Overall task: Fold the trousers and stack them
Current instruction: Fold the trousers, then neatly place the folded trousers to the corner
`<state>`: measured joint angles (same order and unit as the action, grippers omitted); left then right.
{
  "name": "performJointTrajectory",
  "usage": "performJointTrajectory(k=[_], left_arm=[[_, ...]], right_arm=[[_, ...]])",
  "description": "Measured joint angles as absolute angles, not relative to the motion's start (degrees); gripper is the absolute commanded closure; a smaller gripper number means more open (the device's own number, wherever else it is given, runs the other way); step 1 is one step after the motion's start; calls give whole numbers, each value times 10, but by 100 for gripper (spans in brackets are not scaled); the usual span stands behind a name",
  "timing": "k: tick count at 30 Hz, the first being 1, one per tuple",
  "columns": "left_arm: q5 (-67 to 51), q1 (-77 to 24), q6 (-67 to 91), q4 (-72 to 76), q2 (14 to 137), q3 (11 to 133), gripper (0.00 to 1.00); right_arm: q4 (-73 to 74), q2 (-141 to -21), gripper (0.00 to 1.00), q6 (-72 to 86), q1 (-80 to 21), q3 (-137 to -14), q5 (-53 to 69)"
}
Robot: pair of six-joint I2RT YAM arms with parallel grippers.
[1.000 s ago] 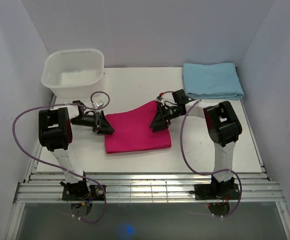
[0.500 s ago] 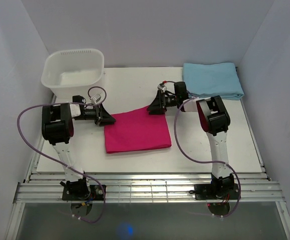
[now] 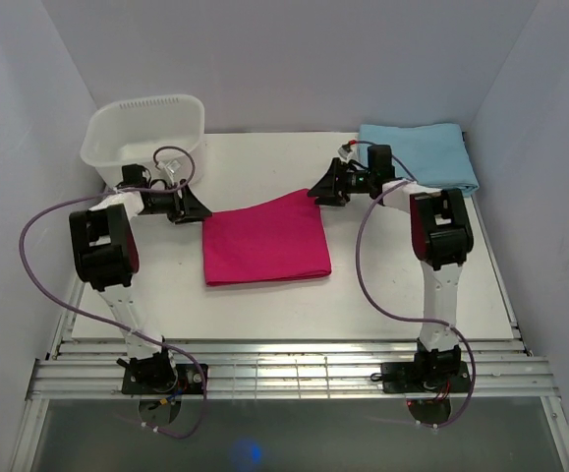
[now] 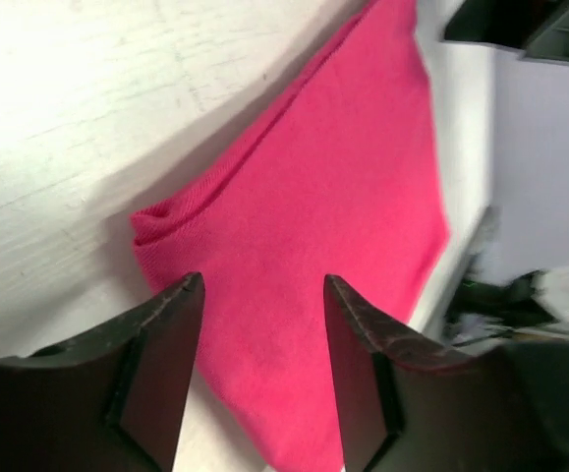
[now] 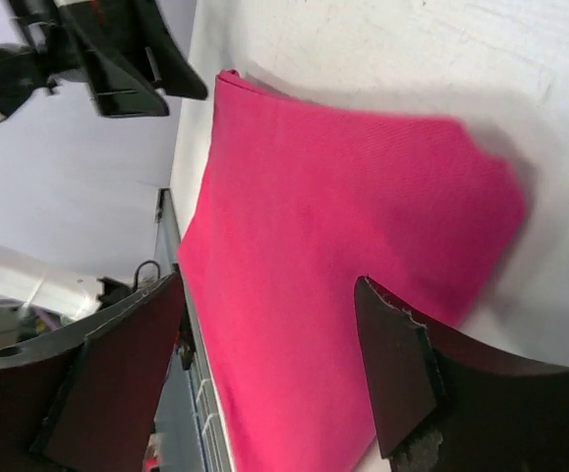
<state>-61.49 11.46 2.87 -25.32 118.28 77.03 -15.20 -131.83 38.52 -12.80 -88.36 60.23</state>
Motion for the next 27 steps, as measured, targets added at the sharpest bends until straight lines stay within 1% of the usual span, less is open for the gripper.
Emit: performJointTrajectory(k=[2,3,7,9,10,12,15,19,22,24,26,27], left_arm=[[-569,95,-18,-282,1128,770,35],[-541,78,-43,-285,1094,769,33],[-443,-35,-125,-249,924,724,27],[-410,-102,-160,-224,840,678,25],[-395,-131,-177,-211,808,655,24],[-367,-171,-203,-197,773,621,24],[-317,-222,-235,-183,776,589,24],[-258,-290,-264,-175,808,554,24],[-232,-333,-276,-165,825,542,24],[-216,-360,-281,-156,839,539,24],[-200,-383,-283,-139,853,536,24],[-194,-392,-283,-128,858,532,23]], right_arm=[[-87,-1236,27,344,-121,-838,572],[-53,-1189,27,326,-118,-816,554],[4,-1003,26,264,-103,-689,505],[19,-943,27,237,-97,-612,494],[27,-934,27,229,-96,-580,491],[38,-947,28,218,-95,-523,485],[61,-998,30,209,-96,-467,476],[50,-1024,32,214,-98,-462,520],[28,-1046,36,219,-108,-468,543],[6,-1061,40,225,-120,-471,558],[-11,-1069,49,231,-133,-471,562],[-18,-1072,61,233,-137,-472,561]])
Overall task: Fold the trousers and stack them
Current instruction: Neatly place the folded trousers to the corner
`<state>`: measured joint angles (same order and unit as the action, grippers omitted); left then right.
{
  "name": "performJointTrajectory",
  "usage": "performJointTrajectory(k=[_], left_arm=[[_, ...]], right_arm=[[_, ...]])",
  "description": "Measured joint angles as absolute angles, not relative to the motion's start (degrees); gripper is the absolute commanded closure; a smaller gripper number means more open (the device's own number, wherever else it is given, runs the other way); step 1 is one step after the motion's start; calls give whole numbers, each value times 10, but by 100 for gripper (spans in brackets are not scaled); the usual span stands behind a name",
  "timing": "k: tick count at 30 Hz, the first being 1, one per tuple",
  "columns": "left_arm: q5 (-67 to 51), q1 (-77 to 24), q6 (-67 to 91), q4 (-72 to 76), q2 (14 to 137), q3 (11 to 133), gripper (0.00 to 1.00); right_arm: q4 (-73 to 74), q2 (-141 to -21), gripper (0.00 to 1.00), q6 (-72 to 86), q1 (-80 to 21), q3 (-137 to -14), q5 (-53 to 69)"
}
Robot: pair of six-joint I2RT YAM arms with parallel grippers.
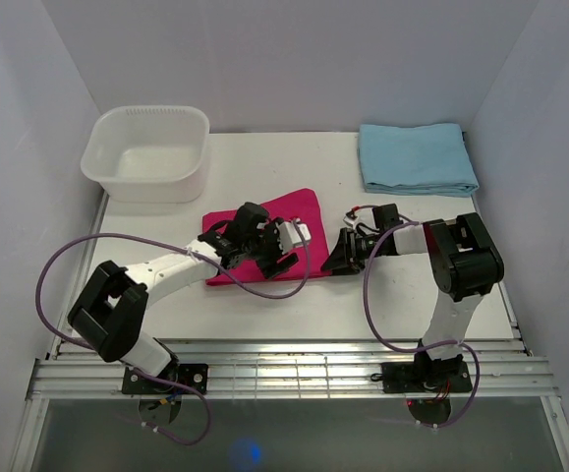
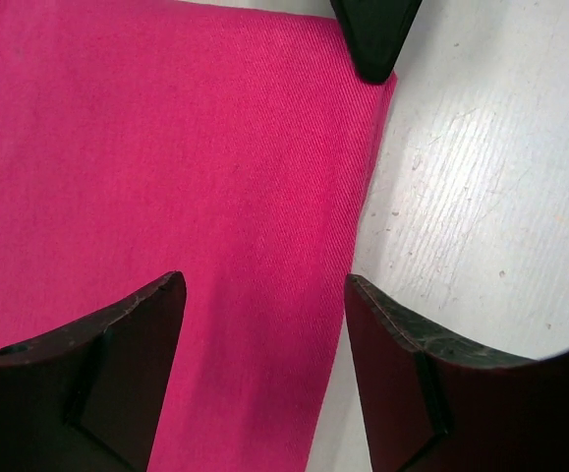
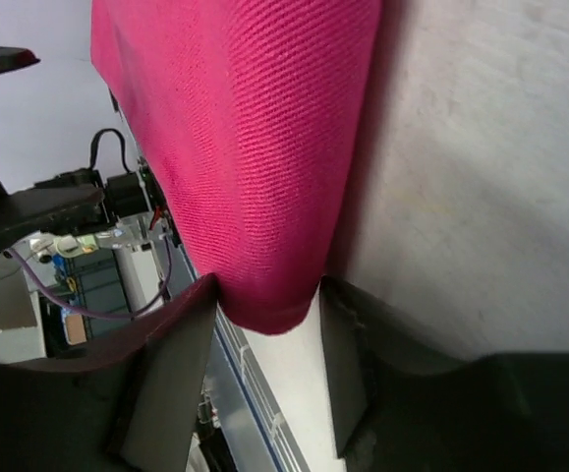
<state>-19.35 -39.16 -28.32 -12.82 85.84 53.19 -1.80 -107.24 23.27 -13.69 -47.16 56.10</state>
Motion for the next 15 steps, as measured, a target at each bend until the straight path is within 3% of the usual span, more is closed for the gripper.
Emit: performJointTrajectory(k=[1,2,4,15], left_arm=[[-185,-403,-284,-116,862,525,22],[-177,-412,-285,-107,866,519,22],[-163,-430,-286,-89,870,506,21],[-67,-515,-291,48,887,442,19]], right_arm=[[-24,-1076,69,233,-142,-472,558],[-28,-1080,83,235,-145,-472,556],[-29,-1084,92,235,-147,-474,555],[-62,-1008,92,314,-147,-477,568]])
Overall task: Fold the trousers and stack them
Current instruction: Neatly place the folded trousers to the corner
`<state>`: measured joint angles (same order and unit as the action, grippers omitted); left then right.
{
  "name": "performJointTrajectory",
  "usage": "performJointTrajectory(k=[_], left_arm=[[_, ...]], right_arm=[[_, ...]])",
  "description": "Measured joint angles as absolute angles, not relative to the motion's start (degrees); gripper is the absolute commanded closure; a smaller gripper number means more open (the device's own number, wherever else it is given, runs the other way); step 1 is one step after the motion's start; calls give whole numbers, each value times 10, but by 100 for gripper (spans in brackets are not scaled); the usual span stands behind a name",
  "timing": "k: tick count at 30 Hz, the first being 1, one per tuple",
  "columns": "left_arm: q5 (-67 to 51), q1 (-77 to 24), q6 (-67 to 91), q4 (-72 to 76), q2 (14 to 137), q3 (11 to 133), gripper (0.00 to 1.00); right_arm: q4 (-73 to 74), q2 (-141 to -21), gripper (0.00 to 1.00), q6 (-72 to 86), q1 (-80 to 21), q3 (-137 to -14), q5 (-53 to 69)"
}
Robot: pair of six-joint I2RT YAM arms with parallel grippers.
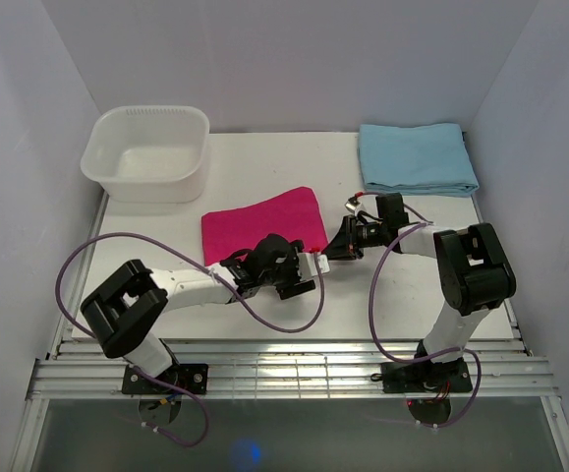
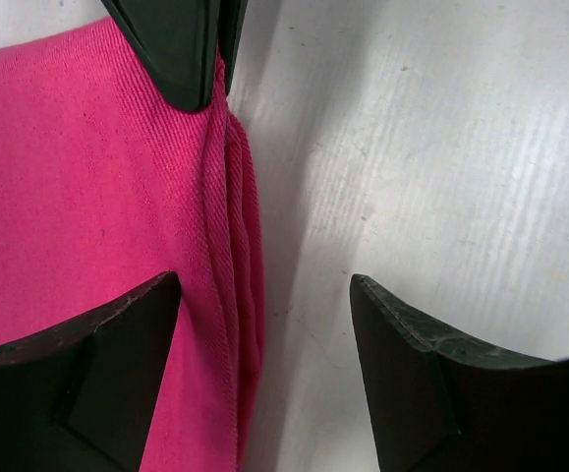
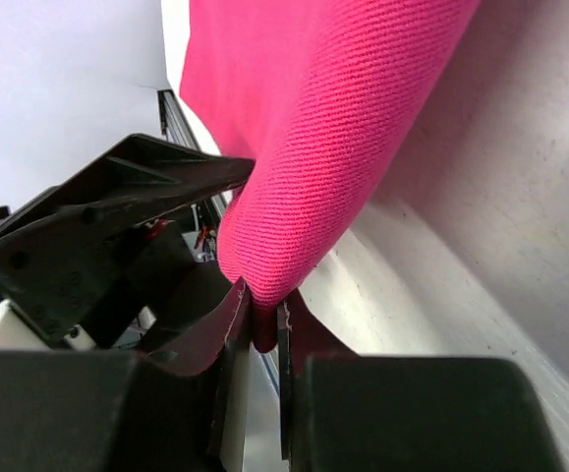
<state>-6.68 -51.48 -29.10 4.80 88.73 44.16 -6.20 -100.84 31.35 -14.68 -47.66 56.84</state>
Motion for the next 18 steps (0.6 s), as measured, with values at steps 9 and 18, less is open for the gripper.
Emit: performJointTrajectory(k=[9,18], left_arm=[[38,-519,-306,124,946,435,37],[85,-520,-307,168,954,418,86]], right_arm=[[-85,-1006,92,371,-142,-478,574],[-74,-1008,28,383,-130,-479,576]])
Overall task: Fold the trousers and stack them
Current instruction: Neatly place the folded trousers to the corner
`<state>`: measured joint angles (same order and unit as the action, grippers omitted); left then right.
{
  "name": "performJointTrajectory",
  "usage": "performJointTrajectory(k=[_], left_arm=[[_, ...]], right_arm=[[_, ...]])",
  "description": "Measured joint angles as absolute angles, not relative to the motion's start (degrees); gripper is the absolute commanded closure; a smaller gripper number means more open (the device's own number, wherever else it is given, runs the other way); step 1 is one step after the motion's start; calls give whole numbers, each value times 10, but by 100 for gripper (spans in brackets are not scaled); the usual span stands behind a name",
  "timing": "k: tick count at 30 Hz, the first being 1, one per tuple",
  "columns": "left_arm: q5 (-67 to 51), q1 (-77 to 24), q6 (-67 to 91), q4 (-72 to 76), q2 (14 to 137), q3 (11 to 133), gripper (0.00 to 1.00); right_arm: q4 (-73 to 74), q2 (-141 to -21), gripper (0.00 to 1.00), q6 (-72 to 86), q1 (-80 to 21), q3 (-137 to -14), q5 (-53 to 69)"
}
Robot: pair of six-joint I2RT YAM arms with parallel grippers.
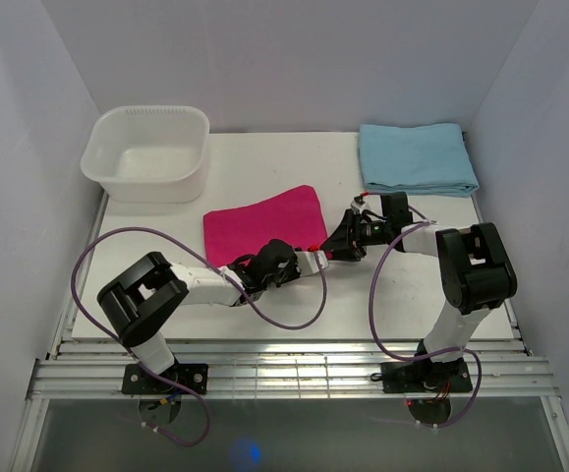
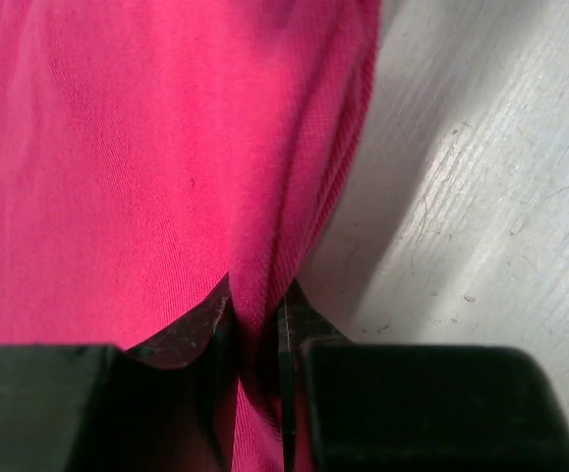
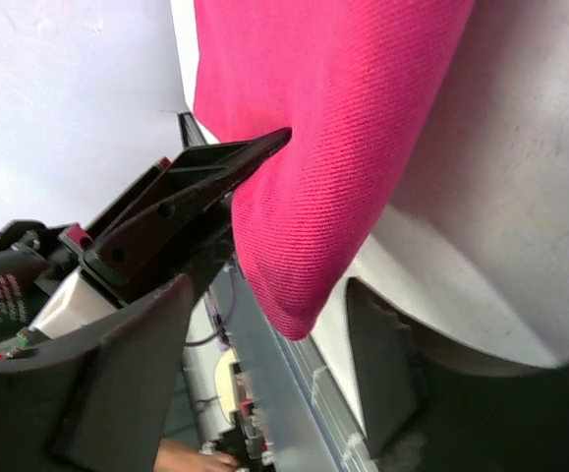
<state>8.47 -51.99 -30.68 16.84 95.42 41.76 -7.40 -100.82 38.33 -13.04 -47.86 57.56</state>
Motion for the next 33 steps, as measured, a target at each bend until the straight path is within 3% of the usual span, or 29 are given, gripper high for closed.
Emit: performJointTrajectory(k=[2,4,12,23,27,31,33], left_arm=[[85,-520,-303,167,954,417,94],[85,-520,-297,167,954,418,98],[87,-519,-261,159,1006,478,100],[78,-516,-220,156,1064,550,100],[75,-515,-215,154,1066,555,100],[71,-514,-201,152,1067,559,100],[69,-512,-194,152,1067,560,100]], right_arm=[[-76,-1010,3,390,-127,-479,572],[-85,-1010,10,408,-126,-476,564],[-256,-995,10,545,-125,-369,498],[-441,-1047,10,658,-156,-351,374],[-481,-1083,1,687,-175,-377,344],[-513,-1107,19,703,-192,-393,319],[-517,-1114,34,705,-196,-395,313]])
